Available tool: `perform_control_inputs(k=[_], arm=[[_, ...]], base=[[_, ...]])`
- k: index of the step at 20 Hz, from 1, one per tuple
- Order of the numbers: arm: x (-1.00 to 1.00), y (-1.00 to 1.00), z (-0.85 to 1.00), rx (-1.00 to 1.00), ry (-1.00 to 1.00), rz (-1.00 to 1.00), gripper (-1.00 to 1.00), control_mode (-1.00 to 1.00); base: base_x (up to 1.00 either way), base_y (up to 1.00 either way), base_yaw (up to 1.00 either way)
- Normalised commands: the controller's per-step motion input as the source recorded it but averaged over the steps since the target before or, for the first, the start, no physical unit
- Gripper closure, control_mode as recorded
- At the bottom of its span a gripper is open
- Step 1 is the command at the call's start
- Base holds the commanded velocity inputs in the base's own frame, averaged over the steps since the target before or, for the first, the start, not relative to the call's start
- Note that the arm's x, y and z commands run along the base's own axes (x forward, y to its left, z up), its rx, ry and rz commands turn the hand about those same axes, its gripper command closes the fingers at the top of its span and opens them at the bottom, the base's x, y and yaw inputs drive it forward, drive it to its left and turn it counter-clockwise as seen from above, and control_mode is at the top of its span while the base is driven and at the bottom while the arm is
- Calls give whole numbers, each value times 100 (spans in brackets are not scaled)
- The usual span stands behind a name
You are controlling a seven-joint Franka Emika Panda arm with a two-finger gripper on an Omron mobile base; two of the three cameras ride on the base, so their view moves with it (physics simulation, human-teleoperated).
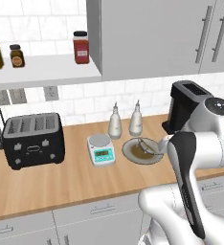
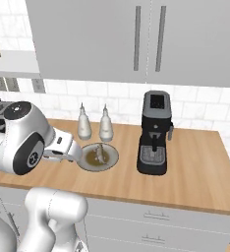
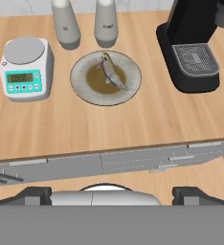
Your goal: Pick up the knife from the drawer and place it on the cutting board. Then place the meat from the plate to the cutting board.
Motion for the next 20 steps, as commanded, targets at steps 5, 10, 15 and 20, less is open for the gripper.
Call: perform_control_inputs(k=[5,10,15,20], arm=[[0,0,0,0,0,0,-100,100],[14,0,0,0,0,1,-100,-100],[81,0,0,0,0,5,-100,-100],[92,0,-42,-3,9,7,-100,-100]], base=[[0,0,0],[11,0,0],[0,0,0],[0,0,0]])
